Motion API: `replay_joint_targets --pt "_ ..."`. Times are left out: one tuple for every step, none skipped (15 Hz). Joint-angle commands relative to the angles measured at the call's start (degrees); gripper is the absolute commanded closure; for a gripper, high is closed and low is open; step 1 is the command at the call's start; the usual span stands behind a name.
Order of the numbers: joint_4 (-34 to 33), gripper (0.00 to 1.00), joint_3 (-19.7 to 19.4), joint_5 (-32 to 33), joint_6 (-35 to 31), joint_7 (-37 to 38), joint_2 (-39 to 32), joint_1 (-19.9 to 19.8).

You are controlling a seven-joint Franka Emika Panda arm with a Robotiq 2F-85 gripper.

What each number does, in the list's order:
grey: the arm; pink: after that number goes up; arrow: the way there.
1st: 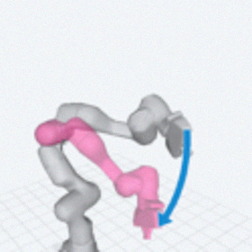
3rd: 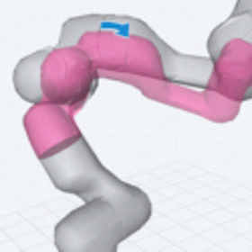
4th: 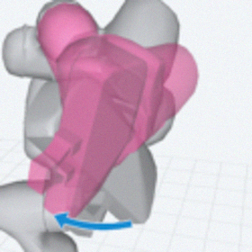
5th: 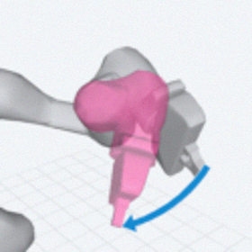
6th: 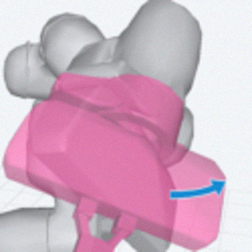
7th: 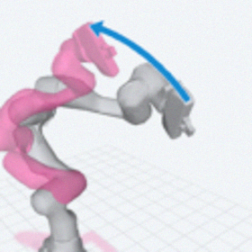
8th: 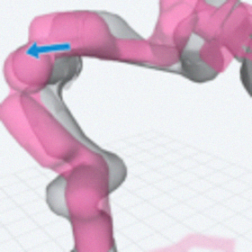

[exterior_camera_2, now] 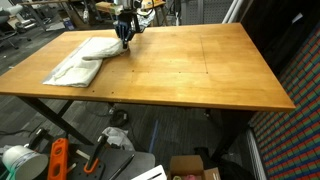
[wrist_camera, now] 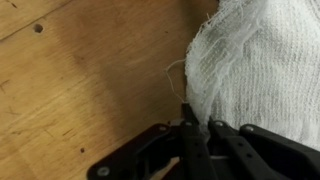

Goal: Fold the cloth on the table

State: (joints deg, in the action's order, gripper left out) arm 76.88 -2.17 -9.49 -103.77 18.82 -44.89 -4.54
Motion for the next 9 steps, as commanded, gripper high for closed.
replay_joint_targets --pt "1.13 0.86 0.05 -2.12 -0.85 -0.62 1.96 -0.04" --pt "1.52 0.86 0.19 -2.33 -0.88 -0.97 2.58 0.06" --pt "2.1 0.85 0.29 -2.44 -1.26 -1.2 3.4 0.28" --pt "2.54 0.85 0.44 -2.54 -1.7 -1.29 4.11 0.48" --pt "3.18 0.85 0.64 -2.42 -2.13 -1.31 5.14 0.93" --pt "3.73 0.85 0.78 -2.22 -2.56 -1.1 6.07 1.48" --pt "4.32 0.85 0.97 -1.98 -3.23 -1.09 7.02 2.09" --pt "5.01 0.86 1.15 -1.72 -4.04 -1.12 7.96 2.77" --pt "5.58 0.86 1.33 -1.57 -4.46 -1.16 8.8 3.37"
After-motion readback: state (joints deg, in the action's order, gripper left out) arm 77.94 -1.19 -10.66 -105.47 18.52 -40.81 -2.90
